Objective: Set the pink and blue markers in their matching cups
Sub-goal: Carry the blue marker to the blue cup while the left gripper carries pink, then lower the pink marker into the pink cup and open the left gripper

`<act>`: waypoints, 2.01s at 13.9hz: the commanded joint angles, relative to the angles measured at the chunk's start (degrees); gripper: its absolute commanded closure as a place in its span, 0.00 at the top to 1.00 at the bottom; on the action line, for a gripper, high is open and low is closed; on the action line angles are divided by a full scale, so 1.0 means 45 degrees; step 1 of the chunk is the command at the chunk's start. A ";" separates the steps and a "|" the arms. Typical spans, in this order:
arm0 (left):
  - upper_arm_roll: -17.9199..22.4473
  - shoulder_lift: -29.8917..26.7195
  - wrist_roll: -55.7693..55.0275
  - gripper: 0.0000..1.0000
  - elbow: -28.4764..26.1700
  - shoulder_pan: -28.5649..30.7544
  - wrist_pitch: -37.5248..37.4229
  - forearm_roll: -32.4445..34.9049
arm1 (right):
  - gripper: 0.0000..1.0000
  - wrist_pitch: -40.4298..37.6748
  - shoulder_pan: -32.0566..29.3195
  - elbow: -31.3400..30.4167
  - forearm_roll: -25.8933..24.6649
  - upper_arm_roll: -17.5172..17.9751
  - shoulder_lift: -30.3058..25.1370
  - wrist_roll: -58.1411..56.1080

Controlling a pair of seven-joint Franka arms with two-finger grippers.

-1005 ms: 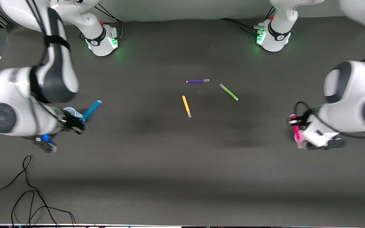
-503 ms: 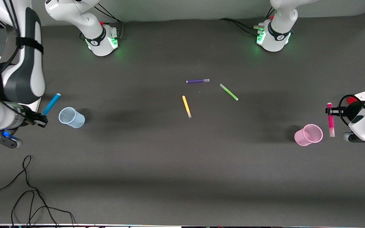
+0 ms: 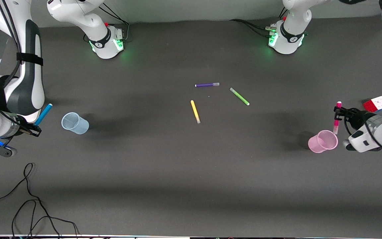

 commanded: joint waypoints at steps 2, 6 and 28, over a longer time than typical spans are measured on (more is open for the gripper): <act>-0.0009 0.1349 0.0137 0.00 0.1179 -0.0102 -0.0438 0.0644 | 0.00 0.1082 0.0058 -0.0977 -0.0925 -0.0029 0.0104 -0.0189; -0.0008 0.2170 0.0098 0.00 0.1452 -0.0160 -0.0048 0.0880 | 0.00 0.1044 0.0214 -0.0998 -0.1179 -0.0029 0.0417 -0.0444; 0.0148 0.0066 -0.0469 1.00 0.2216 -0.0297 0.0910 0.0665 | 0.00 0.5380 0.4589 -0.4063 -0.2702 -0.3232 0.1061 0.9517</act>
